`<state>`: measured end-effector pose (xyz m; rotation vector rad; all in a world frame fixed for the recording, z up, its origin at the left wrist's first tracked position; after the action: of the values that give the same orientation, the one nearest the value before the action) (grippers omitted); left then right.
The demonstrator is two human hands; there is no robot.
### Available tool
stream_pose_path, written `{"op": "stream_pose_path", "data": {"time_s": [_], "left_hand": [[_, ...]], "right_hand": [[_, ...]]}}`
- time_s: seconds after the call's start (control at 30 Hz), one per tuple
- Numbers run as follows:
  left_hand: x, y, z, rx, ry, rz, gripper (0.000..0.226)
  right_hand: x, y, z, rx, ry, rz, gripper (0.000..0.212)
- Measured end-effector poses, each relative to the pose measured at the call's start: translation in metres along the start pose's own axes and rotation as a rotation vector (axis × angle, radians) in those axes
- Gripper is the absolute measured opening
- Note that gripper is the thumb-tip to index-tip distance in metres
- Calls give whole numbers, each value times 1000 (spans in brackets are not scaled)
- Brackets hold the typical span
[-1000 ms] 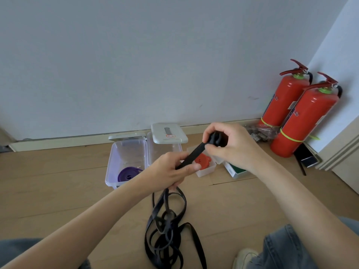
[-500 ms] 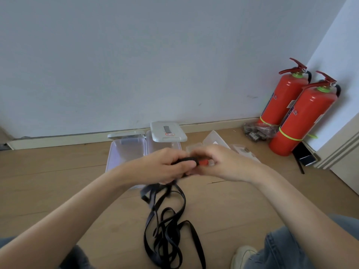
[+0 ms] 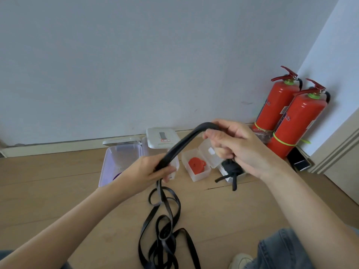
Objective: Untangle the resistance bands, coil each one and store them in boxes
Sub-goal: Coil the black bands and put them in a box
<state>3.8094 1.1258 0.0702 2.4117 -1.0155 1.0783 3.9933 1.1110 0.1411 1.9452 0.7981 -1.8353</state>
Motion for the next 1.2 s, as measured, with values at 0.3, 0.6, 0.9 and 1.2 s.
{"op": "stream_pose_path", "data": {"time_s": [0.3,0.6,0.9,1.2], "left_hand": [[77,12,-81,216,292,299,13],[28,-3,-35,71,175,-24,21],[21,-3,-26,-119,-150,-106,6],[22,2,-41,-5,-312,-49,12]], "right_hand": [[13,-1,-1,-159,154,138,18],[23,-2,-4,12,372,311,12],[17,0,-14,76,854,272,15],[26,-1,-21,147,793,336,17]]}}
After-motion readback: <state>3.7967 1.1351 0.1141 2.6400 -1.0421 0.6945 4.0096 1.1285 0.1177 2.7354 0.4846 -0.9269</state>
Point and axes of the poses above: each hand's wrist, its own y-axis away from the middle knuckle, its own z-axis out of the palm, x = y × z, the point moved 5 cm from there along -y, towards the middle knuckle, and after that the axes turned 15 degrees about -x, right-handed, at the moved point
